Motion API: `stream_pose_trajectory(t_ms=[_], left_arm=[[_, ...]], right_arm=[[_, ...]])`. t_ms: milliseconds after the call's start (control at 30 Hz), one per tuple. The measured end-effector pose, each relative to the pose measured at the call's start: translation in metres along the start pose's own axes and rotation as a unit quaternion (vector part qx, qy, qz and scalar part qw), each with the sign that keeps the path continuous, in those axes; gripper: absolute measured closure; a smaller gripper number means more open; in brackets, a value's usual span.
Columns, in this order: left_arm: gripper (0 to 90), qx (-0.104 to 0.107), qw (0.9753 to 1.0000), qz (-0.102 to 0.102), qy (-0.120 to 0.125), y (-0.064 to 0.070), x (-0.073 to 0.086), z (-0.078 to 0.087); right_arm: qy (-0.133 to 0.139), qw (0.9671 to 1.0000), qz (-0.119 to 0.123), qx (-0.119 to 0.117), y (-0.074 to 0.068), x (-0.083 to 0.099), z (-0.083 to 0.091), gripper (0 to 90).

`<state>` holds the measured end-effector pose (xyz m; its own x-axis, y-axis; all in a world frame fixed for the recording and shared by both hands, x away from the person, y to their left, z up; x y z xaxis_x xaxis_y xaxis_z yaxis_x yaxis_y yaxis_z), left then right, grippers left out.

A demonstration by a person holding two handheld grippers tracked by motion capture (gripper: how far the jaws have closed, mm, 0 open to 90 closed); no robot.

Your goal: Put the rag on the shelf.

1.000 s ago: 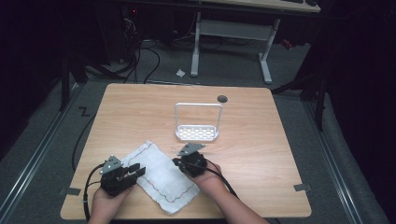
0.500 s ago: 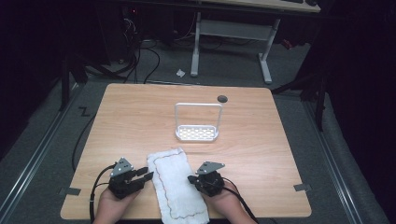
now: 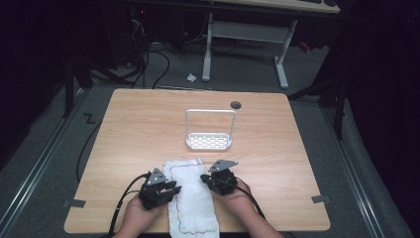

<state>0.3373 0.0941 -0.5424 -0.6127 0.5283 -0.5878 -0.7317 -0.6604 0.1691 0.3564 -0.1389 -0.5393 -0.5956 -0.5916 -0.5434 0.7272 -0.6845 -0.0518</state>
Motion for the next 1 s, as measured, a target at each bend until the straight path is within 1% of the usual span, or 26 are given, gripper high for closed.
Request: stream_pose_trajectory(t_ms=[33,67,133,167,200,233,267,300,367,400,433,500,533,567,600,633,667,700,733,767,800,833,900,933,1000], left_arm=[[68.6,0.004,1.0,-0.008,-0.002,0.005,-0.005,-0.004],[68.6,0.007,0.9998,-0.016,-0.003,0.011,-0.009,-0.009],[67.7,0.01,0.9993,-0.037,0.0,0.026,-0.016,-0.018],[66.5,0.012,0.9988,-0.047,0.0,0.032,-0.018,-0.022],[66.1,0.015,0.9984,-0.054,0.0,0.036,-0.019,-0.024],[65.8,0.032,0.9981,-0.052,0.0,0.039,-0.02,-0.024],[65.0,0.032,0.9981,-0.052,0.0,0.039,-0.02,-0.024],[65.0,0.032,0.9981,-0.052,0.003,0.039,-0.02,-0.023],[64.3,0.018,0.9981,-0.055,0.018,0.038,-0.019,-0.018],[64.3,0.018,0.9984,-0.048,0.025,0.036,-0.018,-0.016],[63.8,0.018,0.9986,-0.038,0.031,0.034,-0.017,-0.013],[64.0,0.016,0.9988,-0.02,0.043,0.03,-0.015,-0.009],[64.0,0.006,0.9988,-0.014,0.047,0.028,-0.014,-0.007],[64.0,0.002,0.9987,-0.008,0.05,0.026,-0.015,-0.007],[63.8,0.002,0.9986,0.003,0.054,0.023,-0.016,-0.007],[60.8,-0.008,0.9983,0.012,0.057,0.02,-0.018,-0.007],[60.8,-0.029,0.9979,0.02,0.055,0.017,-0.02,-0.009],[58.7,-0.041,0.9975,0.029,0.05,0.013,-0.021,-0.011],[54.0,-0.044,0.997,0.041,0.048,0.009,-0.023,-0.014],[54.0,-0.044,0.9967,0.047,0.049,0.006,-0.024,-0.016],[52.6,-0.045,0.9961,0.057,0.052,0.001,-0.029,-0.02],[50.7,-0.044,0.9958,0.06,0.053,-0.002,-0.033,-0.021],[48.8,-0.052,0.9956,0.058,0.052,-0.007,-0.044,-0.025],[46.7,-0.049,0.9959,0.058,0.049,-0.01,-0.049,-0.027],[43.1,-0.042,0.9968,0.059,0.035,-0.014,-0.06,-0.032]], right_arm=[[-0.007,0.9999,-0.002,0.008,0.003,0.015,0.011,88.5],[-0.007,0.9999,-0.002,0.008,0.003,0.015,0.011,88.5],[-0.008,0.9998,-0.007,0.017,0.006,0.032,0.023,88.4],[-0.007,0.9997,-0.012,0.021,0.008,0.04,0.028,88.3],[-0.002,0.9994,-0.024,0.024,0.012,0.055,0.037,87.8],[0.002,0.9993,-0.03,0.022,0.013,0.059,0.039,87.6],[0.002,0.9993,-0.03,0.022,0.013,0.059,0.039,87.6],[0.005,0.9992,-0.035,0.016,0.015,0.062,0.041,87.4],[0.008,0.9991,-0.04,0.008,0.019,0.062,0.04,87.5],[0.008,0.9991,-0.04,0.008,0.019,0.062,0.04,87.5],[0.007,0.9992,-0.037,0.014,0.02,0.061,0.039,87.5],[0.005,0.999,-0.031,0.031,0.022,0.057,0.038,87.6],[0.005,0.9989,-0.032,0.034,0.025,0.055,0.036,87.6],[0.008,0.9986,-0.038,0.036,0.027,0.052,0.035,87.6],[0.009,0.9986,-0.037,0.038,0.029,0.051,0.034,87.6],[0.011,0.9985,-0.039,0.036,0.031,0.05,0.033,87.5],[0.011,0.9985,-0.039,0.036,0.031,0.05,0.033,87.5],[0.011,0.9985,-0.042,0.033,0.031,0.05,0.033,87.5],[0.013,0.9986,-0.041,0.032,0.031,0.051,0.033,87.5],[0.013,0.9986,-0.041,0.032,0.031,0.051,0.033,87.5],[0.013,0.9986,-0.041,0.032,0.031,0.051,0.033,87.5],[0.013,0.9987,-0.039,0.031,0.032,0.051,0.033,87.4],[0.015,0.9987,-0.038,0.029,0.032,0.051,0.033,87.4],[0.015,0.9988,-0.039,0.027,0.033,0.052,0.033,87.4],[0.016,0.9987,-0.041,0.025,0.033,0.052,0.033,87.2]])
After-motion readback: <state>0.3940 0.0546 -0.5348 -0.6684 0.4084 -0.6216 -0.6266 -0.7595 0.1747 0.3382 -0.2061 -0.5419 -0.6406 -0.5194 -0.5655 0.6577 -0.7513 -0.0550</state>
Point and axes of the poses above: each handheld gripper's, and its own axes: z roughly backward along the jaws, x roughly out of its underside, y roughly to its right, the point moved 1 cm from there along -z, roughly forward along the jaws, and after that the axes turned 14 degrees about -y, right-handed, at the moved point
